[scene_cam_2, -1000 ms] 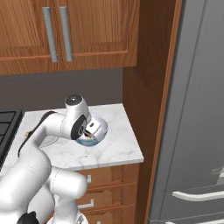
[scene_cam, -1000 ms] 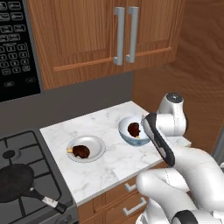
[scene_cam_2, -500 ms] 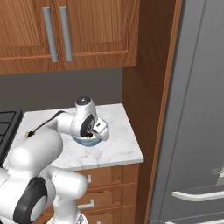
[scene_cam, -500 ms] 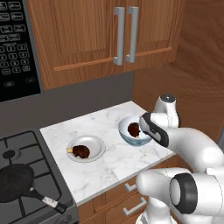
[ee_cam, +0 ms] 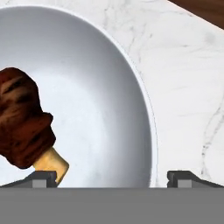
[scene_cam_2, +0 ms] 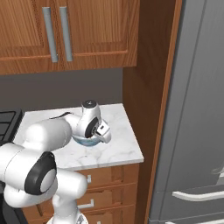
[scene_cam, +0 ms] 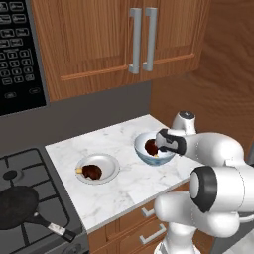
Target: Place one of the steaks on the plate and the other in the bowl. Then place the bowl in the fridge.
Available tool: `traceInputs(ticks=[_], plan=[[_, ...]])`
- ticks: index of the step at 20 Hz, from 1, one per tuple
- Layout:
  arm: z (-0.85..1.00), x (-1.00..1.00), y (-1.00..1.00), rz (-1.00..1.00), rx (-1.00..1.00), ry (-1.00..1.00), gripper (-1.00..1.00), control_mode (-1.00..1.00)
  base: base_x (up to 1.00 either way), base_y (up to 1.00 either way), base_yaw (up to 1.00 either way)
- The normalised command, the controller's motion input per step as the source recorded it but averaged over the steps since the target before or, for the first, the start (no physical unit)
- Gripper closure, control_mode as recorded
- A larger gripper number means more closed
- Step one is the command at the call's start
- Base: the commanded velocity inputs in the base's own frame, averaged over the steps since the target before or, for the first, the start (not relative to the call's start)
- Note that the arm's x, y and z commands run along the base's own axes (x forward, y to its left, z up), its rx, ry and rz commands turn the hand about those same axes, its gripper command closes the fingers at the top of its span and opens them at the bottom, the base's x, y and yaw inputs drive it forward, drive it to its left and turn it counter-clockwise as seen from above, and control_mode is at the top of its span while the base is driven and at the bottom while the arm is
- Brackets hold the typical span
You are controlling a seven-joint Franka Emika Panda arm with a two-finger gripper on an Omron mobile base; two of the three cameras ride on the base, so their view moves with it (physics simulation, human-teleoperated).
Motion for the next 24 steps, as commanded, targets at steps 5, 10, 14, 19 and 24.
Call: traceInputs(ticks=[5,10,14,19,24], plan=[[-0.29,0.0,0.01,0.0,0.0,0.0,1.0,-1.0,0.0,0.0,0.0],[-0.14,0.0,0.12,0.0,0.0,0.0,1.0,-1.0,0.0,0.0,0.0],[-0.02,-0.02,0.13,-0.04,0.0,0.0,1.0,-1.0,0.0,0.0,0.0],[0.05,-0.6,0.06,-0.17,0.0,-0.01,1.0,-1.0,0.0,0.0,0.0],[0.28,-0.46,0.01,-0.29,0.0,0.0,1.0,-1.0,0.0,0.0,0.0]])
